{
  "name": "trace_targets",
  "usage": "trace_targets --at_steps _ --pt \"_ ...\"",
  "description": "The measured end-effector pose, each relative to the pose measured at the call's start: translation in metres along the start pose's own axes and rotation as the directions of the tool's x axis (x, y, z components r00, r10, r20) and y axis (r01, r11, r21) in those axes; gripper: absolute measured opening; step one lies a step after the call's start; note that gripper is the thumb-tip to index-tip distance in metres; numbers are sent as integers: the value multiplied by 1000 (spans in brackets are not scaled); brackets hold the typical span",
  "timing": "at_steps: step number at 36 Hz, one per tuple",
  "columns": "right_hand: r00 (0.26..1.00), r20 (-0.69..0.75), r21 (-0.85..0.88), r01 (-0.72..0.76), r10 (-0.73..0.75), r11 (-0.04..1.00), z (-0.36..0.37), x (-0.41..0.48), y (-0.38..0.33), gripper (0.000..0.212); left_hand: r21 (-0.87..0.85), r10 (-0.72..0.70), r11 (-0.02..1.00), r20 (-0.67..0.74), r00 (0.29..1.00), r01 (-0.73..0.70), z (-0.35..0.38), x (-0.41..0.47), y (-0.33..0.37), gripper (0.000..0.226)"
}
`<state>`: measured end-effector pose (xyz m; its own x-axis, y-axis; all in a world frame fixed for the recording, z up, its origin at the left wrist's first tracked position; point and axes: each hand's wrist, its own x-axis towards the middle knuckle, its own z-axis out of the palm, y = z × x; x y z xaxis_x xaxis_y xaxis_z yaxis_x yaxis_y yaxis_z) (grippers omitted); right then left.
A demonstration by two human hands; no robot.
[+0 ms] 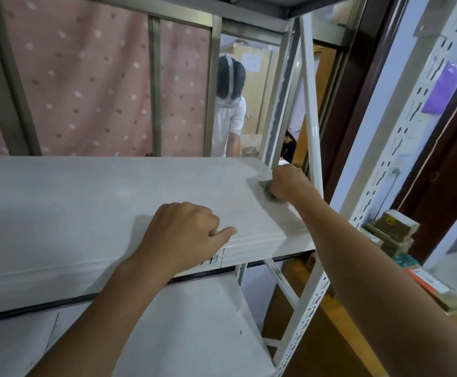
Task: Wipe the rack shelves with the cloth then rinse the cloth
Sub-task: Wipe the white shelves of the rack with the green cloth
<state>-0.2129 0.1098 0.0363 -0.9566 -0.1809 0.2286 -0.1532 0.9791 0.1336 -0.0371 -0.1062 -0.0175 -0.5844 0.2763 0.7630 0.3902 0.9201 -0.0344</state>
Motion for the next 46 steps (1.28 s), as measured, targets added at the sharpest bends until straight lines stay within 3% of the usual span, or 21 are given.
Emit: trace_targets --at_steps 3,6,8,10,12,14,17,20,25,28,31,35,38,40,41,44,46 --pt "996 -3 -24 91 -91 996 2 27 -18 19 -14 1 1000 -3 1000 -1 4 2 -3 55" --pt "957 -55 2 287 -286 958 -1 35 -58 20 -8 -23 1000 -18 1000 23 2 2 -5 54" --pt "863 -127 89 500 -488 861 -3 18 -91 23 8 -1 1000 -37 999 1 1 0 -5 52" --pt "719 -198 168 695 -667 699 -9 -7 -113 21 26 33 999 -54 998 -32 1 -2 -4 51" --pt "626 -246 181 780 -740 599 -11 -23 -118 19 31 46 999 -66 997 -44 2 -2 -4 50" --pt "683 -242 198 730 -689 655 -7 -20 -105 18 14 48 999 -59 997 -47 1 -2 -4 51" --pt "875 -131 96 479 -466 873 5 15 -65 20 26 58 998 -26 998 -57 -1 -3 -3 53" --pt "970 -44 36 239 -237 970 23 65 -23 24 9 34 999 -7 999 -34 -2 -1 -3 53" --pt "999 20 39 27 -28 999 39 137 -16 49 28 -53 998 -23 998 54 -1 -1 -5 53" --pt "999 26 79 40 -42 996 44 173 -35 45 54 -49 997 -60 997 52 0 0 -7 51" --pt "989 -39 86 145 -142 986 46 189 -63 37 61 -115 991 -77 990 120 1 3 -10 51" --pt "887 -151 189 459 -436 868 34 173 -118 27 92 -167 980 -78 983 174 -1 6 -12 51" --pt "652 -284 274 758 -703 592 27 126 -150 16 136 -170 974 -91 981 181 -5 5 -10 52" --pt "486 -329 280 869 -809 408 20 92 -157 12 165 -163 970 -91 982 177 -6 2 -10 52" --pt "443 -322 276 889 -837 365 16 80 -156 11 175 -153 971 -85 985 166 -6 1 -10 51" --pt "449 -299 277 885 -842 374 14 73 -139 9 187 -119 974 -53 991 127 -7 -6 -10 47" --pt "558 -303 261 828 -772 496 20 89 -125 7 187 -155 970 -34 987 158 -12 -13 -13 45"
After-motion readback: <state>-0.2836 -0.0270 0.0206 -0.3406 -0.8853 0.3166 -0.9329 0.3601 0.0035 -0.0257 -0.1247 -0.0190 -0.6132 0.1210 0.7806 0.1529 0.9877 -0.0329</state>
